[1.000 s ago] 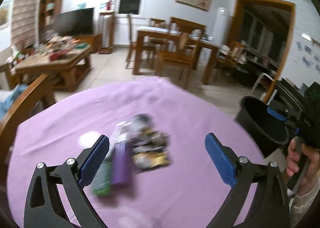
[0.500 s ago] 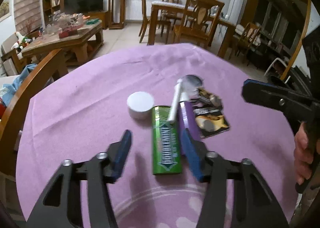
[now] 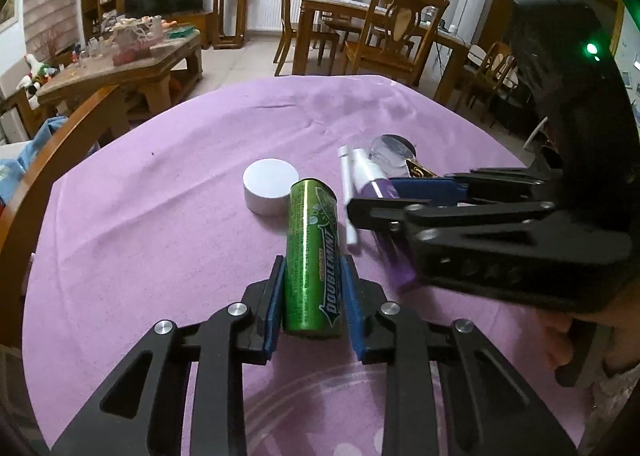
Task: Collect trash
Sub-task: 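Grasp the green gum pack with the left tool while the right tool grasps the purple spray bottle, then carry both items over the black bin and open both tools, then move both tools back over the table toward the white lid and battery card, then grasp the white round lid with the left tool while the right tool grasps the battery card, then carry both items over the black bin and open both tools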
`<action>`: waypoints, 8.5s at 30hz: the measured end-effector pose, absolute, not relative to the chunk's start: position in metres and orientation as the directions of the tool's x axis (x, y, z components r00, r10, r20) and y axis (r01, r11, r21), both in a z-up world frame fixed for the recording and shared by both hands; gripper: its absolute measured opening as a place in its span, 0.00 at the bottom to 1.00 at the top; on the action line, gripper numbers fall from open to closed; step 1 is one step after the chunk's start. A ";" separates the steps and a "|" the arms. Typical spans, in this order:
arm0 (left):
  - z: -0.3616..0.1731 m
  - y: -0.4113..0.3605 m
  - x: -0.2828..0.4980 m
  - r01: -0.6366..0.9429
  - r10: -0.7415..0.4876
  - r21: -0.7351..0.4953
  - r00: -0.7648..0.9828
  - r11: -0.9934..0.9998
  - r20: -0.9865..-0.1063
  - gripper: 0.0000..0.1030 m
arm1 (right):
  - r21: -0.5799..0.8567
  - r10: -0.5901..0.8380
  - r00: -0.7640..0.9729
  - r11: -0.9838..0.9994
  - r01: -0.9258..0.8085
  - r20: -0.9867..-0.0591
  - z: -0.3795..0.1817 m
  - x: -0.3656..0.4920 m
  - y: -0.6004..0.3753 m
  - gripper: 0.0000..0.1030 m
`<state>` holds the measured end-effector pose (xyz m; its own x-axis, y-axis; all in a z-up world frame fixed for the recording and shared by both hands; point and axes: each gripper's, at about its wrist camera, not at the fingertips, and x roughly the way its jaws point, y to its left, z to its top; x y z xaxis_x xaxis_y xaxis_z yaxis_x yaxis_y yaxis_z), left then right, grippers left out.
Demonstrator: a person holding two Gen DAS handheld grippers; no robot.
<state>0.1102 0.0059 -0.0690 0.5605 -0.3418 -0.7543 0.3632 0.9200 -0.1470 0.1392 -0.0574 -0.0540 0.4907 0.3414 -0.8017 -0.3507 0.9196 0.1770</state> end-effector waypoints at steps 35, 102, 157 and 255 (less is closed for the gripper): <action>0.003 -0.061 0.073 0.495 -0.542 -0.248 0.635 0.833 -0.551 0.20 | 0.459 0.341 0.877 0.873 -0.163 -0.338 0.052 -0.026 -0.362 0.25; 0.006 -0.331 0.050 0.763 -0.682 -0.113 0.490 0.637 -0.543 0.95 | 0.582 -0.019 0.929 0.774 0.248 -0.370 -0.042 -0.116 -0.609 0.89; -0.059 0.023 0.165 0.247 -0.260 -0.129 0.629 0.960 -0.733 0.34 | 0.135 0.317 0.526 0.925 -0.355 -0.789 -0.070 0.211 -0.124 0.61; -0.012 -0.362 0.054 0.823 -0.748 -0.215 0.327 0.526 -0.578 0.34 | 0.616 0.057 0.951 0.773 0.151 -0.304 -0.017 -0.146 -0.627 0.35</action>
<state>0.0543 -0.3618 -0.0121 0.3269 -0.7481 -0.5776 0.8232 0.5255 -0.2147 -0.1461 -0.6269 -0.0171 0.9509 0.0570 -0.3043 0.1508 0.7731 0.6161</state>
